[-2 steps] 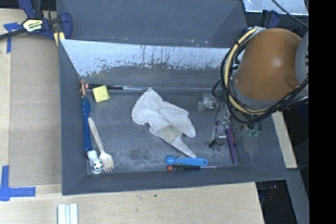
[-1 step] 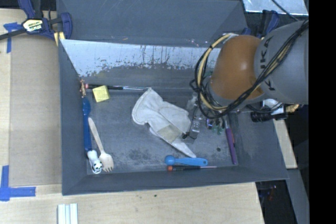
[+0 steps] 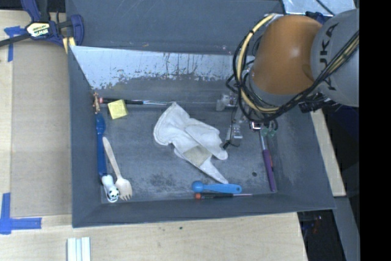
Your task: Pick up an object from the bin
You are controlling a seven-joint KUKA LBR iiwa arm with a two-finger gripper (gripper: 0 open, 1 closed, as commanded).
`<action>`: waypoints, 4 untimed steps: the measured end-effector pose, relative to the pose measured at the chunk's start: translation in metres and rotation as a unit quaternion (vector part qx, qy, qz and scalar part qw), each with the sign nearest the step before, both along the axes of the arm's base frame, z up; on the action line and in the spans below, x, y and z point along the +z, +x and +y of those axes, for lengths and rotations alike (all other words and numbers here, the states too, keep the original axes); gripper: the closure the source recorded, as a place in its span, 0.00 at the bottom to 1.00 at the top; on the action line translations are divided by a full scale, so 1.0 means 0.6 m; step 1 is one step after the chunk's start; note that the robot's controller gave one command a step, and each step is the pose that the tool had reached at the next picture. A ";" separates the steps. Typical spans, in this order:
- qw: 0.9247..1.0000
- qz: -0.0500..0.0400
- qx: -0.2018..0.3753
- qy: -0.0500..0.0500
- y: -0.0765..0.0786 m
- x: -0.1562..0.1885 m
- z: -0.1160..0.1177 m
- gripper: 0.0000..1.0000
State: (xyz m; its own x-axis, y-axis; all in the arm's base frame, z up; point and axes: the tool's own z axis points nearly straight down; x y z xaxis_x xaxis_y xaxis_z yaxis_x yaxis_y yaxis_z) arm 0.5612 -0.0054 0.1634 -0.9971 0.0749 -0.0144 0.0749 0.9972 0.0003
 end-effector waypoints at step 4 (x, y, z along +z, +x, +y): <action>0.988 -0.008 -0.152 0.003 -0.091 -0.145 0.072 1.00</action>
Offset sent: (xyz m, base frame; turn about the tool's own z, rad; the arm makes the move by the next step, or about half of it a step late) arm -0.0104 0.0126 -0.0934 0.0801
